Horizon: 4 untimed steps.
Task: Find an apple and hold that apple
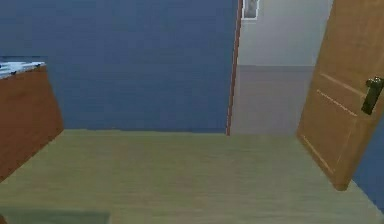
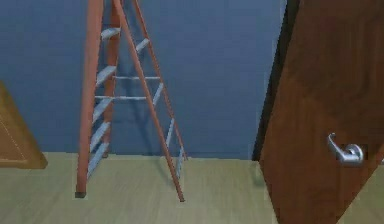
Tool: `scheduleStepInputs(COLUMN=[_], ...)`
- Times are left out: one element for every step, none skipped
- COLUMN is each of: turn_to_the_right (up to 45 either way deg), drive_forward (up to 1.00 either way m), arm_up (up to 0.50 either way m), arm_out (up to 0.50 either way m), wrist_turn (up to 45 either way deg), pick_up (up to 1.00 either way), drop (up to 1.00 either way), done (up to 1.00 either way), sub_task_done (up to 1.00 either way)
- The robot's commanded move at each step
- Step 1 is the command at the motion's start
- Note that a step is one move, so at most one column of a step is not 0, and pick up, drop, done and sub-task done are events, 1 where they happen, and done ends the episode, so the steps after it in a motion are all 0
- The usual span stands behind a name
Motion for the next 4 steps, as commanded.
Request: scheduleStepInputs(turn_to_the_right=[3.0, 0.0, -45.0, -15.0], drive_forward=[0.0, 0.6, 0.0, 0.0], arm_up=[0.0, 0.0, 0.0, 0.0], arm_out=[0.0, 0.0, 0.0, 0.0], wrist_turn=[0.0, 0.0, 0.0, 0.0], pick_up=[0.0, 0.0, 0.0, 0.0], drop=[0.0, 0.0, 0.0, 0.0], done=[0.0, 0.0, 0.0, 0.0], sub_task_done=[0.0, 0.0, 0.0, 0.0])
